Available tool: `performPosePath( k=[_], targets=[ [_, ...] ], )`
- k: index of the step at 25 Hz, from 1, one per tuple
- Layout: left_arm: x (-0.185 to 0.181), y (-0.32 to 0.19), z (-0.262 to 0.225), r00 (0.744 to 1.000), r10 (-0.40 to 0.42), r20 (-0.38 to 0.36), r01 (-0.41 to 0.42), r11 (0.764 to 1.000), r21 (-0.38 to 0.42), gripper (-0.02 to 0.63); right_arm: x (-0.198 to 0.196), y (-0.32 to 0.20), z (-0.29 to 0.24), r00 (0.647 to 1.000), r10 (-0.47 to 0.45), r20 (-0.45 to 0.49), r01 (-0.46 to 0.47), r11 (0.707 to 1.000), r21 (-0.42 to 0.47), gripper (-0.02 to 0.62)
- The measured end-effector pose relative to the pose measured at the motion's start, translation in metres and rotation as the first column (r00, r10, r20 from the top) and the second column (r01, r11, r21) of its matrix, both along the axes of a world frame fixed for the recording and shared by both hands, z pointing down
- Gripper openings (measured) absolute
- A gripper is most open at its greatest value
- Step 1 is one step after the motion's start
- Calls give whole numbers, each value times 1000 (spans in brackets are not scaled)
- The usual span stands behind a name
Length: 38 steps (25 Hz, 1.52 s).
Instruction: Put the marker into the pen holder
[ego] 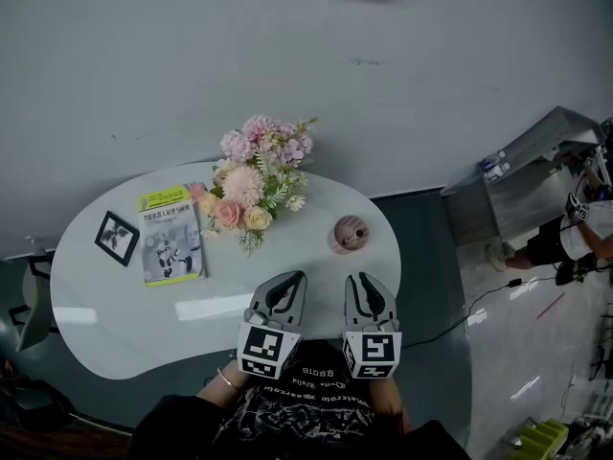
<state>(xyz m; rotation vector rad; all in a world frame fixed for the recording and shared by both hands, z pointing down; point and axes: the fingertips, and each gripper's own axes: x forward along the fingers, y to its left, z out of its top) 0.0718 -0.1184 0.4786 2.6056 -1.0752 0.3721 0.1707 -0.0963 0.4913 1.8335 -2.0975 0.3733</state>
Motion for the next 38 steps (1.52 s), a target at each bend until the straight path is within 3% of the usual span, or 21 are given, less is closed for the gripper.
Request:
performPosePath(
  k=[3,10,38],
  targets=[
    [1,1,2,1000,7,2,-7,1000,-2,23,-3,0,1,1000,-9,-19,9,1000,4,56],
    [-1,3,5,1000,13,6,-13,1000,-12,23,-15,-3,11,999,-46,-14,45,999,-29,30],
    [-3,5,12,1000,20,9,-20,1000,-20,23,-23,-6,5,997,-59,-53,58,998,-13,27]
  ],
)
